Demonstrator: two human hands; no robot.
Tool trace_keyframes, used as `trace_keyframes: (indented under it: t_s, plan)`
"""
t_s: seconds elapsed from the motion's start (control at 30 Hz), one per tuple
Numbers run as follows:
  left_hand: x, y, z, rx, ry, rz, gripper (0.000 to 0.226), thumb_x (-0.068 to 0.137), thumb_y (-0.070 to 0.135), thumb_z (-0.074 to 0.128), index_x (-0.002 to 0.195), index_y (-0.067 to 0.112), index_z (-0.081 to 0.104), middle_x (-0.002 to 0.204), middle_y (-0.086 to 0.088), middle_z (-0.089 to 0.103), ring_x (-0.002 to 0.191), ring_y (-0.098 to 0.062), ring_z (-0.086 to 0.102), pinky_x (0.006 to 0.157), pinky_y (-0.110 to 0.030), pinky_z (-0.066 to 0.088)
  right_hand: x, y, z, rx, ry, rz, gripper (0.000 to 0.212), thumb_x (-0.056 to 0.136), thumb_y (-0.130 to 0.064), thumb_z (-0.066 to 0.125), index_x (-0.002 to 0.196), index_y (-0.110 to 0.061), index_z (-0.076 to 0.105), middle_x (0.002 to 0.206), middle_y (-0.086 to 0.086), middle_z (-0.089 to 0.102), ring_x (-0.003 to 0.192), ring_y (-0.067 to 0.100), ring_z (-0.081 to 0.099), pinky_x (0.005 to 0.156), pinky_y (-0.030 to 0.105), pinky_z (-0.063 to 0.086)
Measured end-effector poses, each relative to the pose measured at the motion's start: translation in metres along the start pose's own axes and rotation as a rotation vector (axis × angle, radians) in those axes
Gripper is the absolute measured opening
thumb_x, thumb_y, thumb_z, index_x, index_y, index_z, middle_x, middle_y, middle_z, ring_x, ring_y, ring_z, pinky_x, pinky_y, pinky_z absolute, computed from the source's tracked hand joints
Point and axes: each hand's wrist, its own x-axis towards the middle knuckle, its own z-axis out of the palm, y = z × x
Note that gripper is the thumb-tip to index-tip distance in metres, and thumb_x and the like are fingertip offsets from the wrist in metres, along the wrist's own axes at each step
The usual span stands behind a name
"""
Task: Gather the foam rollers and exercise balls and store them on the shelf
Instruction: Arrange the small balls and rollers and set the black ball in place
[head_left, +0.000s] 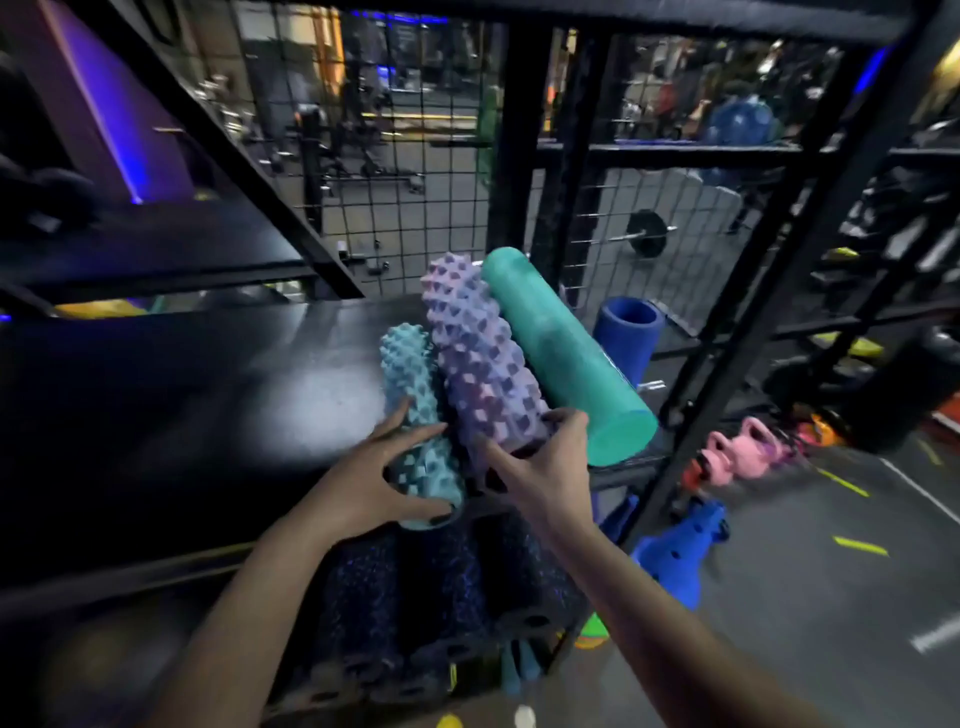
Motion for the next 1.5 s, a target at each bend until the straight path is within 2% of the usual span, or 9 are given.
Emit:
trace_keyframes:
  t_s: [0.13,0.3,0.37,0.63,0.7,0.9,1.2,1.4,1.5]
  plan:
    - [-0.006,0.016,0.016,-0.111,0.062,-0.084,0.103,0.057,0.050,0.094,0.147,0.043,0.046,0.163,0.026,0.009,0.132,0.032,0.018,0.101,0.008,0.018,0.022,0.000,-0.016,0.274,0.056,0.115,0.076,0.062,-0.061,0.083,0.110,-0.018,0.043,0.109,0.004,0.062,0.094,0.020,0.063,0.086,0.040,0.053]
    - [-0.009,0.080,0.024,-0.683,0.398,-0.259,0.050,0.088,0.073,0.044,0.128,0.045,0.056,0.131,0.019,0.064,0.112,0.009,0.060,0.107,-0.025,0.041,0.017,-0.012,-0.032,0.354,0.055,0.047,0.069,0.065,-0.052,0.088,0.107,-0.020,0.045,0.104,-0.001,0.061,0.093,0.017,0.064,0.083,0.033,0.053]
    - [-0.009,0.101,0.019,-0.716,0.525,-0.324,0.066,0.081,0.082,0.035,0.109,0.032,0.069,0.107,0.007,0.078,0.100,-0.009,0.070,0.096,-0.030,0.048,0.005,-0.018,-0.032,0.352,0.041,-0.035,0.069,0.063,-0.053,0.089,0.109,-0.023,0.046,0.106,-0.005,0.059,0.094,0.011,0.062,0.084,0.030,0.052]
    - [-0.014,0.118,-0.002,-1.047,0.390,-0.297,0.057,0.084,0.058,0.071,0.118,0.013,0.076,0.122,-0.017,0.072,0.116,-0.032,0.068,0.111,-0.050,0.046,-0.026,-0.050,-0.041,0.193,-0.319,-0.492,0.070,0.072,-0.056,0.085,0.128,-0.032,0.050,0.125,-0.013,0.056,0.114,0.002,0.058,0.095,0.023,0.050]
    - [-0.016,0.109,-0.014,-1.086,0.459,-0.348,0.047,0.084,0.043,0.077,0.116,0.009,0.076,0.121,-0.020,0.072,0.101,-0.032,0.072,0.100,-0.046,0.054,-0.003,-0.049,-0.057,0.184,-0.433,-0.424,0.076,0.079,-0.056,0.080,0.141,-0.032,0.042,0.130,-0.010,0.062,0.116,0.002,0.061,0.097,0.024,0.051]
    - [-0.035,0.069,-0.060,-0.887,0.604,-0.473,0.048,0.069,0.035,0.091,0.104,0.006,0.077,0.091,-0.017,0.078,0.070,-0.030,0.074,0.059,-0.035,0.059,0.078,0.013,-0.089,-0.559,-0.068,0.010,0.131,0.063,-0.082,0.071,0.156,-0.008,0.016,0.146,0.019,0.047,0.132,0.040,0.047,0.110,0.049,0.037]
    - [-0.066,-0.009,-0.099,-0.675,0.539,-0.553,0.057,0.062,0.039,0.094,0.102,0.003,0.077,0.095,-0.022,0.077,0.090,-0.041,0.074,0.078,-0.051,0.060,0.065,0.006,-0.069,0.059,0.016,0.269,0.073,0.071,-0.048,0.082,0.129,-0.015,0.055,0.110,0.008,0.067,0.092,0.027,0.065,0.072,0.033,0.049]
    - [-0.047,0.006,-0.082,-0.820,0.492,-0.454,0.034,0.080,0.033,0.083,0.098,0.004,0.076,0.073,-0.012,0.076,0.057,-0.023,0.070,0.051,-0.027,0.055,0.048,-0.031,-0.063,0.355,0.016,0.224,0.065,0.059,-0.055,0.082,0.114,-0.022,0.069,0.102,0.003,0.072,0.090,0.026,0.071,0.076,0.054,0.063]
    - [-0.027,0.017,-0.071,-0.967,0.454,-0.409,0.054,0.067,0.036,0.090,0.106,0.002,0.077,0.099,-0.022,0.077,0.081,-0.032,0.073,0.079,-0.041,0.059,0.040,-0.049,-0.065,0.433,0.006,0.203,0.054,0.074,-0.044,0.081,0.122,-0.022,0.070,0.105,0.003,0.072,0.093,0.026,0.072,0.077,0.055,0.063]
